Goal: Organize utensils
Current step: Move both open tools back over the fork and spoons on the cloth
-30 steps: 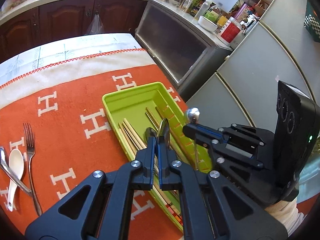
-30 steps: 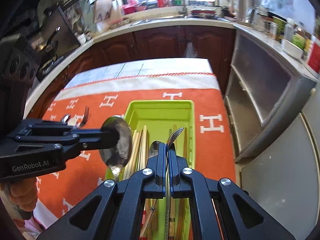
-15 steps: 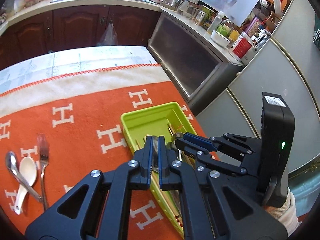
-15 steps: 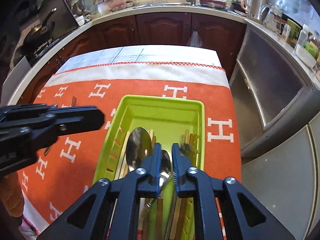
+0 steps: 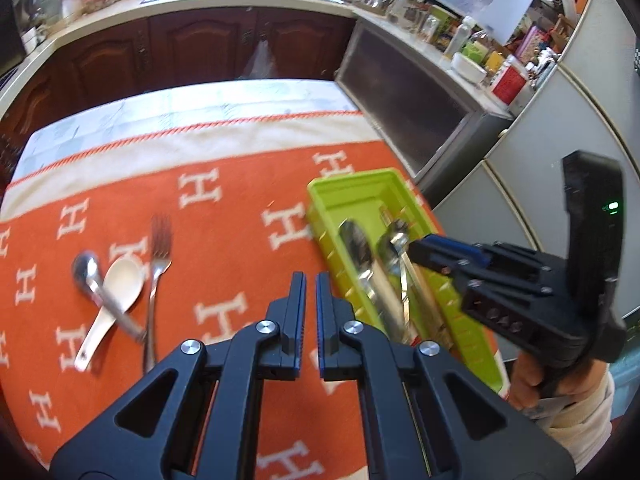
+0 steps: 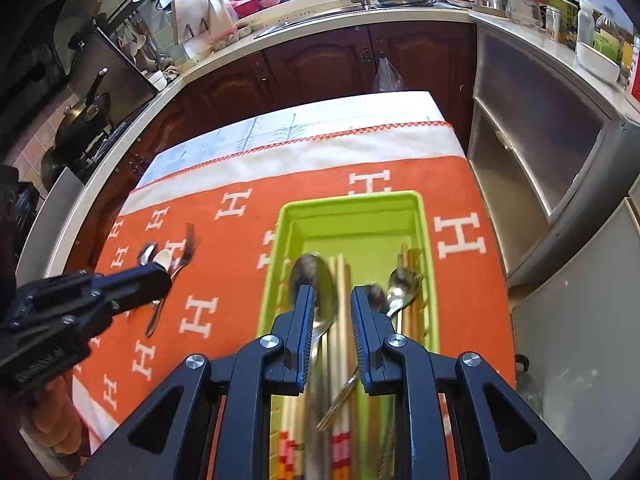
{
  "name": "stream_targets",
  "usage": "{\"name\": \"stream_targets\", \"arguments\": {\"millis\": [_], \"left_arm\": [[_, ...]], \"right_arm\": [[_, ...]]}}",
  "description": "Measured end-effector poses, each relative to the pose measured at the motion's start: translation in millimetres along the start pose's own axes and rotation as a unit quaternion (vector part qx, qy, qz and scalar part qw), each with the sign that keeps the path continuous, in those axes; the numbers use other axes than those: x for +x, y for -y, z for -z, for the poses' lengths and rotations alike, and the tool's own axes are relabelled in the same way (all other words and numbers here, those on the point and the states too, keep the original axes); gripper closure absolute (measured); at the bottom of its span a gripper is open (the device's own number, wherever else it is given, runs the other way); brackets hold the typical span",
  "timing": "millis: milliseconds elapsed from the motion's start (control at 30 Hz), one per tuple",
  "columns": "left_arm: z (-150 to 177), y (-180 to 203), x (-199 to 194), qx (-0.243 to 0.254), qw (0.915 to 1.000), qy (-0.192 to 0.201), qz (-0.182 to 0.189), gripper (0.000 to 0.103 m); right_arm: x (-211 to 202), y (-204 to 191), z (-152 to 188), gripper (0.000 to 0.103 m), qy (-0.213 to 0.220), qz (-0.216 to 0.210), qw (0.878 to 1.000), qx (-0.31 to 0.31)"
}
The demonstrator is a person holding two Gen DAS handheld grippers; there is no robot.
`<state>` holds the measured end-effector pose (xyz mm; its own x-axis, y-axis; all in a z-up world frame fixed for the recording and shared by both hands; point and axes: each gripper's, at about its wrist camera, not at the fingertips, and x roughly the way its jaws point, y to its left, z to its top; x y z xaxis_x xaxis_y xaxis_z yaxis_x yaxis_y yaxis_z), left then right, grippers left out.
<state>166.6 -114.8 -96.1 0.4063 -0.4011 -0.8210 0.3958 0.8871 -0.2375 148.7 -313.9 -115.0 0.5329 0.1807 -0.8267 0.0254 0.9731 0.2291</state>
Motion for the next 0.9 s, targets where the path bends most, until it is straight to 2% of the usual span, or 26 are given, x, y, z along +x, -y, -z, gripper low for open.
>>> {"name": "stream_targets", "arguments": {"millis": [167,367,467,533,733,900], "left_arm": [[24.0,-30.3,-19.1,-0.02,0.9997,-0.012,-0.012,0.102],[43.8,-77.4,-58.0,-0.049,0.9982,0.002,-0.035,0.101],[47.6,-102.5,-75.1,-0.069,0.9963,0.013,-0.049,0.087],[50.4,-121.6,-84.9,-0.092,0.9939,0.02,-0.057,0.066],[49.2,-164.1,-93.9,-0.133,0.9893,0.029,-0.052,0.064],[45.2,-201.9,-80.8,-0.172,0.9847,0.022,-0.014,0.064]], "right_arm": [[-14.8,-28.3,16.3,0.084,-0.002,-0.014,1.0,-0.005],[-27.2,-68.3,23.6,0.084,0.001,-0.034,0.999,-0.032],[-28.6,-89.7,23.0,0.084,-0.001,-0.042,0.998,-0.04],[-25.8,-99.9,19.2,0.084,-0.003,-0.044,0.998,-0.043],[-8.7,-130.7,8.0,0.084,-0.022,-0.062,0.997,-0.045],[19.0,-152.6,-4.1,0.084,-0.043,-0.081,0.995,-0.035]]}}
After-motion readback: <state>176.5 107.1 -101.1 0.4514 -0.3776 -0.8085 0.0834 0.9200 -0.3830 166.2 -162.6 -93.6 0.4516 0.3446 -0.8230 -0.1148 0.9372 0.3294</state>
